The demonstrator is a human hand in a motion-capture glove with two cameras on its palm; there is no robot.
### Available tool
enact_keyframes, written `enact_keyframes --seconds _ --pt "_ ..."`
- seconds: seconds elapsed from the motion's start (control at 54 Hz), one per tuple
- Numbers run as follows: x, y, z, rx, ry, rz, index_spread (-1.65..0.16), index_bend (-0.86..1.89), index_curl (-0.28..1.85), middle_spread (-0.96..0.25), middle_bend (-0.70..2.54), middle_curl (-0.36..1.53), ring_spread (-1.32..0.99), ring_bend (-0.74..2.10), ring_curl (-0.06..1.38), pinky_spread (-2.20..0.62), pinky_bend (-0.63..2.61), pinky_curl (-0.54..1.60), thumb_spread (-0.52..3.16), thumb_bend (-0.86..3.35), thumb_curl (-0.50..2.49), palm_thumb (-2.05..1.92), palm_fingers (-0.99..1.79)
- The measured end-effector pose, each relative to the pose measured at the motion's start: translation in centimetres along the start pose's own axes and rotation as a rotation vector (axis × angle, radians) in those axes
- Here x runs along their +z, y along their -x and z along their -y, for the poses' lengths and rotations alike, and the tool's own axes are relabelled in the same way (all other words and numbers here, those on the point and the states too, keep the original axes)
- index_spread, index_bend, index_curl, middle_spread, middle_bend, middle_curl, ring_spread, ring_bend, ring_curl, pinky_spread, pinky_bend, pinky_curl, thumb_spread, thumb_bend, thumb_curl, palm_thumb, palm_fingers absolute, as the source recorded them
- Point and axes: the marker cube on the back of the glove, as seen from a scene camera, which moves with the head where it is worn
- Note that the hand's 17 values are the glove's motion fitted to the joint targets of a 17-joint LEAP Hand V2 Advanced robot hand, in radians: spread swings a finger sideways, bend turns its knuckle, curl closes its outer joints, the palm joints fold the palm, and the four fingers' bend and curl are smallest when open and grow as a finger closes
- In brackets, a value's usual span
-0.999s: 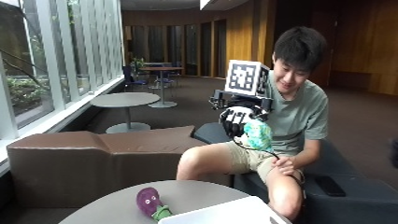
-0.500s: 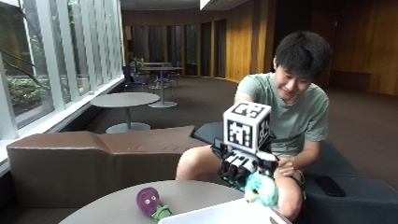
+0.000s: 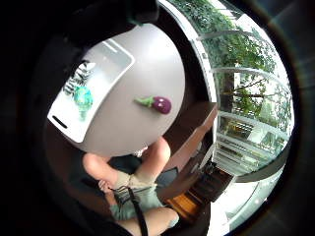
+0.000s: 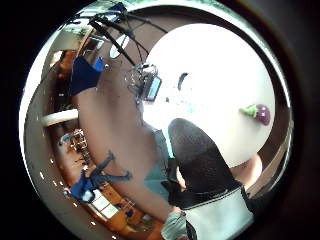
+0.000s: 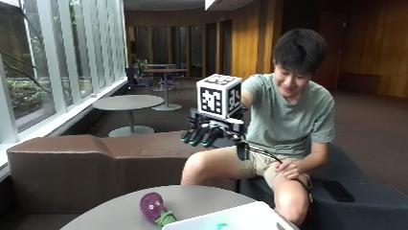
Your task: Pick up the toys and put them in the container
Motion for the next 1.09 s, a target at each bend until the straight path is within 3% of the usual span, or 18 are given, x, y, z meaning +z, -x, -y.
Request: enact_keyframes --seconds 0.13,0.296,0.5,0.703,0.814,0.944,1.092 --pt "0.2 -5.0 0.4 0.040 0.017 -0.049 -0.14 0.06 0.30 0.05 0.13 0.38 0.02 0.27 0.42 0.02 0.89 0.44 1.27 -0.03 0.56 -0.04 -0.34" --pt "4.8 -12.0 0.3 -0.003 0.052 -0.131 -0.16 0.06 0.25 0.03 0.12 0.33 0.02 0.19 0.40 0.04 0.79 0.40 1.33 0.00 0.48 0.02 -0.31" --pt "18.5 -22.0 2.5 -0.001 0.266 -0.110 -0.16 0.05 0.20 0.02 0.13 0.30 0.02 0.17 0.37 0.04 0.76 0.38 1.38 0.00 0.43 0.07 -0.30" --pt "30.6 -26.7 3.0 0.025 0.379 -0.072 -0.21 0.09 0.18 0.01 0.12 0.26 0.03 0.17 0.35 0.05 0.80 0.38 1.39 0.00 0.41 0.14 -0.27" --pt "34.4 -28.0 3.5 0.040 0.259 -0.120 -0.22 0.03 0.15 0.01 0.09 0.23 0.04 0.31 0.38 0.05 1.03 0.43 1.34 -0.02 0.39 0.14 -0.15" --pt "34.8 -28.7 4.4 0.047 0.146 -0.009 -0.24 0.04 0.10 -0.06 0.31 0.28 -0.11 0.75 0.48 -0.11 1.07 0.41 1.26 -0.02 0.38 0.14 0.36" --pt "34.3 -28.1 4.5 0.085 0.107 0.036 -0.27 0.18 0.12 -0.16 0.57 0.39 -0.25 1.03 0.57 -0.22 1.00 0.40 1.37 0.12 0.43 0.39 0.79"
